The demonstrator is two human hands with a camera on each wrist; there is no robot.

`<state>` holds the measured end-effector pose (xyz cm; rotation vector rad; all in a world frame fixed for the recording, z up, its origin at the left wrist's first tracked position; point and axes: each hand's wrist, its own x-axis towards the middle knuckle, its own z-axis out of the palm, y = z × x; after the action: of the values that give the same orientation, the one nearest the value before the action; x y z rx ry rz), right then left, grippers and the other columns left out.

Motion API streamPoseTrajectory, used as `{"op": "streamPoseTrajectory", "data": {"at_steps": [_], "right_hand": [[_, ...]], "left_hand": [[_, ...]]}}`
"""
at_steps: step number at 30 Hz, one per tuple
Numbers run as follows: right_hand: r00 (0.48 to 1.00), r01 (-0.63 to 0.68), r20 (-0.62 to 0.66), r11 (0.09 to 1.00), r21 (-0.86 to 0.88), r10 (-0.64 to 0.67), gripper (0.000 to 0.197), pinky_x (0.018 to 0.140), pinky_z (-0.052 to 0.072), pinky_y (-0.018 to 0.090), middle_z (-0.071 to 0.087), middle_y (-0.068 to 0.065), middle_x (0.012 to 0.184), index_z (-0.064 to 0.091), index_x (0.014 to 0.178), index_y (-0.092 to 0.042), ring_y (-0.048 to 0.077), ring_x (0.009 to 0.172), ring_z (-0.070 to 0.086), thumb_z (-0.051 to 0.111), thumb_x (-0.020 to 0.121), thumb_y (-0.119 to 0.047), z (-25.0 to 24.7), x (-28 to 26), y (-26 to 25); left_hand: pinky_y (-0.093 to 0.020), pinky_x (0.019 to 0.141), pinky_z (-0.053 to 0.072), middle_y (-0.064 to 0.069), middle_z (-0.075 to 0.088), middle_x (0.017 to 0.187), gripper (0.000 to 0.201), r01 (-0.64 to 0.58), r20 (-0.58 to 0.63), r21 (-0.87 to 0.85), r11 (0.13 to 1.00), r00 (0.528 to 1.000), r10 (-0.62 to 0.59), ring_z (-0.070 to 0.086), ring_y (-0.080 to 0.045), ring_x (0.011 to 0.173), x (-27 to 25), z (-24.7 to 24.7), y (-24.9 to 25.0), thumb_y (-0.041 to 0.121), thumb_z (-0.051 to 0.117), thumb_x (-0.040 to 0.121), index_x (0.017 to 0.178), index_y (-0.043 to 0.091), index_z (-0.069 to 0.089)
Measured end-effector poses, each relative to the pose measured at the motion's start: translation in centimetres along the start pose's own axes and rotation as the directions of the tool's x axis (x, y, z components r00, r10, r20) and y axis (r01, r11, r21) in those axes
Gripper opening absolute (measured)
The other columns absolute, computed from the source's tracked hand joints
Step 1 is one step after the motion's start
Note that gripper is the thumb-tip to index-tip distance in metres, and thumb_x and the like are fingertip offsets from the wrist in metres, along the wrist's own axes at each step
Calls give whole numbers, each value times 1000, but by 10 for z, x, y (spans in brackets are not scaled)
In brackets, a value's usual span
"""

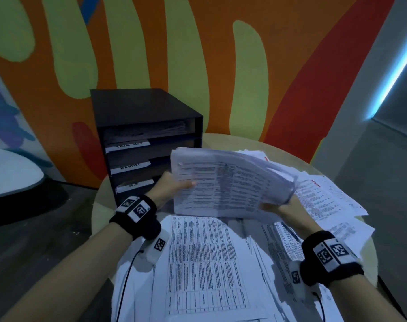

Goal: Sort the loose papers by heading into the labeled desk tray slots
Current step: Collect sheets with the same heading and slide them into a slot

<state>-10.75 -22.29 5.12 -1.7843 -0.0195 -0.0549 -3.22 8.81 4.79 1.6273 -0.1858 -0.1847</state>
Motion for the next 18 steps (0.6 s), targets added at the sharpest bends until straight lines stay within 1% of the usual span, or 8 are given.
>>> {"op": "streamPoseTrajectory", "data": {"at_steps": [3,5,8,10,12,15,16,18], "right_hand": [[997,-26,-77,998,-56,21,34,90,54,50,72,7,107,66,103,-22,25,101,67,71,80,4,9,4,2],[991,-15,-135,996,-86,4,17,85,55,54,71,18,102,67,98,-9,35,93,68,67,85,2,14,7,-3],[978,10,-205,992,-128,-37,4,62,57,36,66,22,83,64,86,7,31,70,65,65,86,3,17,7,-16],[976,17,-213,993,-118,-42,11,59,47,33,61,17,80,63,87,11,26,65,57,68,84,2,16,7,-19],[980,-4,-196,998,-61,-8,23,65,43,37,60,18,84,61,95,16,26,73,54,71,82,-1,14,8,-20],[983,-109,-143,991,72,118,16,66,43,35,60,15,85,61,96,8,28,80,54,68,84,2,16,3,-26],[981,-155,-104,981,115,167,14,66,45,32,61,13,86,60,98,5,28,81,56,66,85,3,18,0,-30],[966,-250,-13,951,180,257,18,66,52,27,66,11,95,61,104,0,25,86,63,63,87,4,23,-5,-35]], "left_hand": [[-44,101,49,-5,70,114,33,66,25,81,995,997,-68,67,-19,107,0,3,-12,13,71,85,117,11,64],[-42,101,49,-6,69,117,30,70,15,118,991,997,-72,66,-19,108,-1,3,-11,14,68,87,117,10,64],[-37,96,51,-7,68,117,32,13,-45,258,966,999,-1,65,-21,108,-5,-1,2,17,72,86,115,7,64],[-34,89,51,1,65,113,34,-76,-136,405,911,981,142,62,-18,103,-9,-8,19,20,73,85,114,10,58],[-36,85,49,-1,59,115,46,-147,-249,597,788,900,357,57,-18,102,-13,-18,37,26,70,86,126,15,49],[-41,95,41,-6,51,125,46,-185,-275,824,535,696,663,46,-23,116,-19,-37,65,26,62,90,133,15,47],[-42,100,36,-6,49,130,45,-152,-268,874,461,640,720,43,-25,121,-21,-45,74,25,59,91,134,15,47],[-43,108,28,-6,45,140,46,-43,-276,927,372,591,758,36,-26,132,-26,-61,89,25,53,94,138,16,45]]}}
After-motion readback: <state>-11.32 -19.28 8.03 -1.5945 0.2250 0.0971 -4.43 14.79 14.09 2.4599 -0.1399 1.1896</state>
